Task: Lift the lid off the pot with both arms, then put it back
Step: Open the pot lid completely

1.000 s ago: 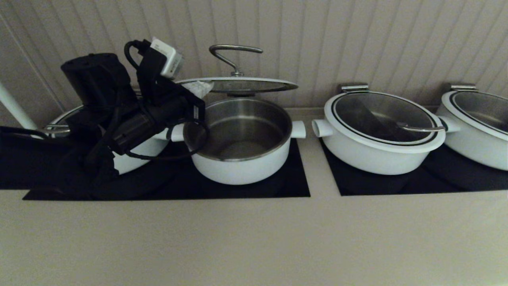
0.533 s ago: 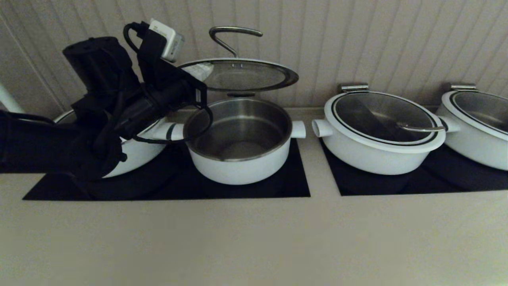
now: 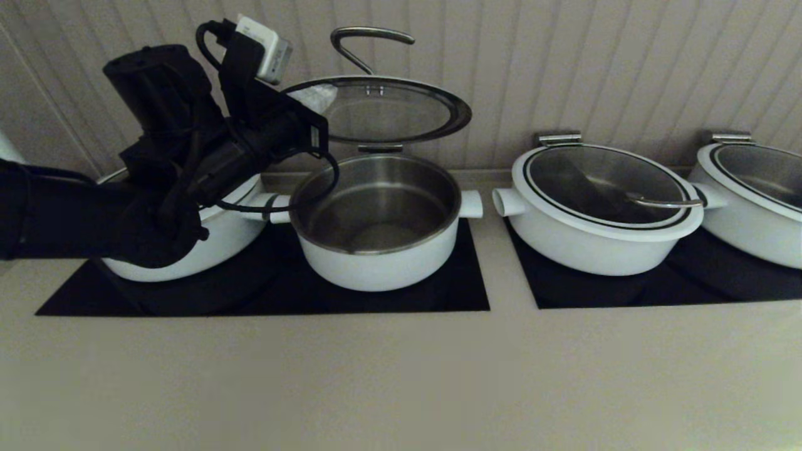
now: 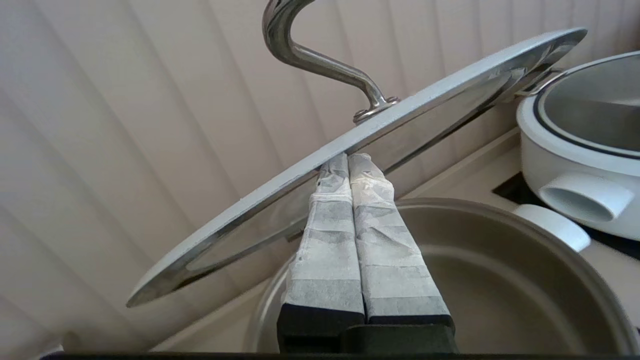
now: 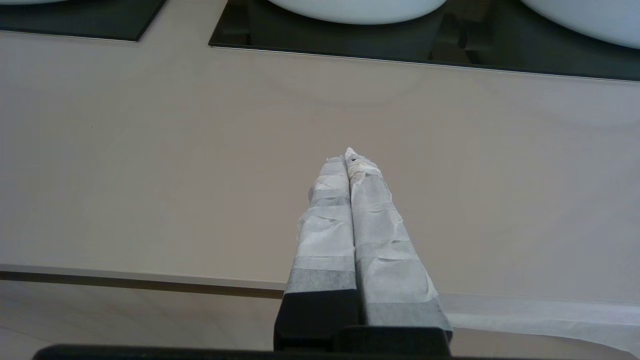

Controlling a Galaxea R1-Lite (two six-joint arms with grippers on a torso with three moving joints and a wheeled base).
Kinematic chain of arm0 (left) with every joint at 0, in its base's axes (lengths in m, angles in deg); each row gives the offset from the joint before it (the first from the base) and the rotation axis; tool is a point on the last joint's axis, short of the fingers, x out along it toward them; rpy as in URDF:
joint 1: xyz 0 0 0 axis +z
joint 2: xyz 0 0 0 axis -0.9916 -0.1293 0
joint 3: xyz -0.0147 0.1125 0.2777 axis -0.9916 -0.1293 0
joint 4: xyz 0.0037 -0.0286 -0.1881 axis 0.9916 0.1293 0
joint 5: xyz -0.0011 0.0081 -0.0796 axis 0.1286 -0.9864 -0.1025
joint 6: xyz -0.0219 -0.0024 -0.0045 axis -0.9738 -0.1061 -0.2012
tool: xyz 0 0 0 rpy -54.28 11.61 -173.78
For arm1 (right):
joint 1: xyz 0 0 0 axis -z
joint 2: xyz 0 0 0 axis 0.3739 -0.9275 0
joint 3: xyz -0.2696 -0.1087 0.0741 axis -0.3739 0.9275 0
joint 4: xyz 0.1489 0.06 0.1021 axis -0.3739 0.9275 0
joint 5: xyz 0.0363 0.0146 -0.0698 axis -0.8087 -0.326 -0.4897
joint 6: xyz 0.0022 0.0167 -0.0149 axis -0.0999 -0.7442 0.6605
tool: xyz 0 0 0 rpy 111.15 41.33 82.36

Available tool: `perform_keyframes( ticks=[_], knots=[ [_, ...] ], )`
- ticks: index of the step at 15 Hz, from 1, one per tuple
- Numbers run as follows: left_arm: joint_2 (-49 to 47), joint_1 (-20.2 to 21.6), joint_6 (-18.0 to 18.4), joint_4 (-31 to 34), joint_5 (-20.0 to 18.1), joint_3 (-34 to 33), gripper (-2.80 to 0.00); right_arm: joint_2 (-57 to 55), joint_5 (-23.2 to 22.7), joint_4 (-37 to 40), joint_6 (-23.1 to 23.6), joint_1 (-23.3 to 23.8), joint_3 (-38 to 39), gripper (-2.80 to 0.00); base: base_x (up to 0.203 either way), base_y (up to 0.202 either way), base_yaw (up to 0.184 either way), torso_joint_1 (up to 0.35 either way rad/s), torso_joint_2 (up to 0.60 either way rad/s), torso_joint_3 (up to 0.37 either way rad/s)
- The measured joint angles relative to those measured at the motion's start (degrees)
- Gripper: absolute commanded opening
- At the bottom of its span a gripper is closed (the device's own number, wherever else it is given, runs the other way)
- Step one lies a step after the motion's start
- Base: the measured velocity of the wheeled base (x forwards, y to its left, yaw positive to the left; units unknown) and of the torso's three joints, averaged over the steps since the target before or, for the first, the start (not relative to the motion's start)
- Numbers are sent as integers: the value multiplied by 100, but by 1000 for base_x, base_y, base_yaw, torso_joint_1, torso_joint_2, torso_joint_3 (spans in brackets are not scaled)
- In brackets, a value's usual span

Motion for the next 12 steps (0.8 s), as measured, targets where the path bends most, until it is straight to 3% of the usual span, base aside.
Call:
perform_keyframes(
  ticks=[12],
  knots=[
    [-398,0,297,5,-4,868,-280,0,0,0,-2,0,0,-280,0,0,0,0,0,0]
  ],
)
